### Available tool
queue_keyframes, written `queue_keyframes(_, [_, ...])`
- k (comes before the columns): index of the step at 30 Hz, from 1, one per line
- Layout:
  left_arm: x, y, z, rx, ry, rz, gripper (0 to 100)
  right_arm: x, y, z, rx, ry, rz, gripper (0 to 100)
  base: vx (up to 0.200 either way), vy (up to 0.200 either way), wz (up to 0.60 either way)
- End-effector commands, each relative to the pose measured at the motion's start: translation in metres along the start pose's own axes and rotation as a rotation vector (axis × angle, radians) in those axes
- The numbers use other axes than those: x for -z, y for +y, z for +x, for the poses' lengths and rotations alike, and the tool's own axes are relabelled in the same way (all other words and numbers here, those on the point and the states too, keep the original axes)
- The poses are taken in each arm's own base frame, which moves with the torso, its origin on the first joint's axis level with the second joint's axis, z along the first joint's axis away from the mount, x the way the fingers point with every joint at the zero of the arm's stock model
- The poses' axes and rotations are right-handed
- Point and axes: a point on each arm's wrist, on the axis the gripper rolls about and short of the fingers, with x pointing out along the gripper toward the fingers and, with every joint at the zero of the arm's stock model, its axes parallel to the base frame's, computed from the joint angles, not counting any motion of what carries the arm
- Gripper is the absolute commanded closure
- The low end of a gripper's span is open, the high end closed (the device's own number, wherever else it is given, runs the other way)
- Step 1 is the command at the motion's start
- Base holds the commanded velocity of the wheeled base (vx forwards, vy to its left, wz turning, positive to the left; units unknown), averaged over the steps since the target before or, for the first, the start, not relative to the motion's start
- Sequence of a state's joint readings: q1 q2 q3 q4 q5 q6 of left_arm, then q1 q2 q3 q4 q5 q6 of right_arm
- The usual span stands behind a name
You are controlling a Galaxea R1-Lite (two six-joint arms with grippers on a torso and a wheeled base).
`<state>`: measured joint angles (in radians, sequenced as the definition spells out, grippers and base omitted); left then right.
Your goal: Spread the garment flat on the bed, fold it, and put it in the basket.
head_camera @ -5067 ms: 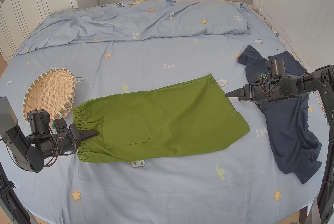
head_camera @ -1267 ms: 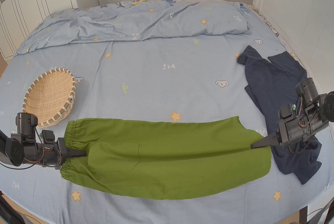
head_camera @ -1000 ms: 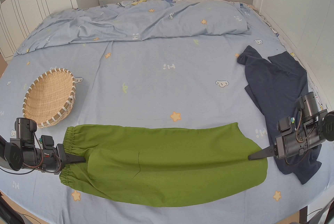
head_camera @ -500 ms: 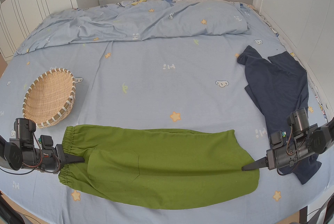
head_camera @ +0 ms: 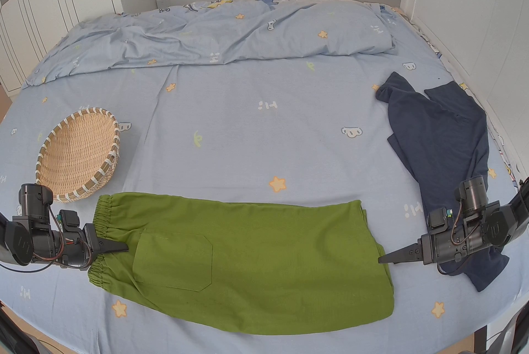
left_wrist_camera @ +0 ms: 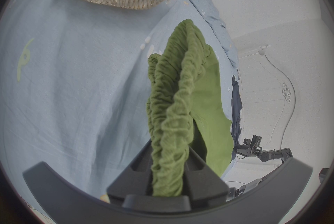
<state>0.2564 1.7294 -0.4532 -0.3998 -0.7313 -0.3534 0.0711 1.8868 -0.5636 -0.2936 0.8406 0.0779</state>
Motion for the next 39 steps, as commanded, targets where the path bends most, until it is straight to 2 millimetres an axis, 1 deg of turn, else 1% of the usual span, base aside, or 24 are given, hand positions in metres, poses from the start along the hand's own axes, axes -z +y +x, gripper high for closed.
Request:
queue_keyframes(1, [-0.008,0.001,-0.003,-0.002,-0.029,0.003,100,-0.005,0.011,-0.016,0.003,-0.061,-0.033,0,0.0,0.0,0.0])
queue_keyframes(4, [-0.018,-0.001,-0.012,-0.007,-0.079,0.014,100,-0.011,0.026,-0.028,-0.002,-0.113,-0.07,0,0.0,0.0,0.0])
queue_keyframes(5, [-0.023,-0.004,-0.015,-0.012,-0.097,0.025,100,-0.012,0.032,-0.033,-0.002,-0.135,-0.086,0,0.0,0.0,0.0])
queue_keyframes(7, [-0.032,-0.017,-0.027,-0.016,-0.122,0.04,100,-0.017,0.046,-0.046,0.006,-0.187,-0.119,0,0.0,0.0,0.0])
queue_keyframes(8, [-0.038,-0.029,-0.036,-0.02,-0.119,0.039,100,-0.02,0.056,-0.054,0.01,-0.225,-0.134,0,0.0,0.0,0.0])
queue_keyframes(11, [-0.046,-0.054,-0.057,-0.034,-0.089,0.029,100,-0.027,0.076,-0.068,0.002,-0.285,-0.132,0,0.0,0.0,0.0])
queue_keyframes(12, [-0.046,-0.055,-0.058,-0.037,-0.09,0.03,100,-0.028,0.077,-0.069,0.0,-0.289,-0.132,0,0.0,0.0,0.0])
queue_keyframes(13, [-0.049,-0.065,-0.069,-0.054,-0.069,0.069,100,-0.033,0.086,-0.077,-0.008,-0.316,-0.137,0,0.0,0.0,0.0])
queue_keyframes(14, [-0.051,-0.069,-0.072,-0.064,-0.059,0.091,100,-0.036,0.09,-0.079,-0.011,-0.322,-0.141,0,0.0,0.0,0.0])
queue_keyframes(16, [-0.054,-0.076,-0.078,-0.115,-0.032,0.124,100,-0.04,0.095,-0.083,-0.013,-0.327,-0.145,0,0.0,0.0,0.0])
queue_keyframes(17, [-0.054,-0.08,-0.081,-0.178,-0.007,0.134,100,-0.042,0.1,-0.086,-0.013,-0.324,-0.146,0,0.0,0.0,0.0])
queue_keyframes(19, [-0.056,-0.084,-0.085,-0.258,0.01,0.152,100,-0.041,0.107,-0.09,-0.015,-0.323,-0.152,0,0.0,0.0,0.0])
queue_keyframes(21, [-0.057,-0.086,-0.088,-0.289,0.011,0.176,100,-0.04,0.111,-0.094,-0.012,-0.315,-0.149,0,0.0,0.0,0.0])
queue_keyframes(26, [-0.058,-0.083,-0.09,-0.302,0.004,0.172,100,-0.04,0.116,-0.096,-0.015,-0.315,-0.158,0,0.0,0.0,0.0])
queue_keyframes(30, [-0.053,-0.086,-0.088,-0.293,0.026,0.177,100,-0.04,0.118,-0.094,-0.022,-0.306,-0.163,0,0.0,0.0,0.0])
queue_keyframes(32, [-0.048,-0.092,-0.088,-0.279,0.032,0.195,100,-0.04,0.118,-0.094,-0.023,-0.306,-0.165,0,0.0,0.0,0.0])
queue_keyframes(33, [-0.039,-0.107,-0.083,-0.245,0.058,0.245,100,-0.04,0.118,-0.094,-0.023,-0.306,-0.165,0,0.0,0.0,0.0])
queue_keyframes(34, [-0.038,-0.109,-0.082,-0.239,0.062,0.251,100,-0.04,0.119,-0.094,-0.023,-0.307,-0.166,0,0.0,0.0,0.0])
queue_keyframes(35, [-0.03,-0.123,-0.077,-0.203,0.088,0.258,100,-0.04,0.119,-0.095,-0.024,-0.309,-0.168,0,0.0,0.0,0.0])
queue_keyframes(36, [-0.03,-0.123,-0.077,-0.203,0.088,0.258,100,-0.04,0.119,-0.095,-0.024,-0.309,-0.168,0,0.0,0.0,0.0])
queue_keyframes(37, [-0.021,-0.143,-0.071,-0.155,0.115,0.261,100,-0.039,0.121,-0.096,-0.024,-0.312,-0.172,0,0.0,0.0,0.0])
queue_keyframes(38, [-0.016,-0.154,-0.066,-0.139,0.13,0.26,100,-0.039,0.121,-0.097,-0.025,-0.314,-0.174,0,0.0,0.0,0.0])
queue_keyframes(39, [-0.015,-0.155,-0.065,-0.139,0.129,0.259,100,-0.039,0.121,-0.097,-0.025,-0.314,-0.174,0,0.0,0.0,0.0])
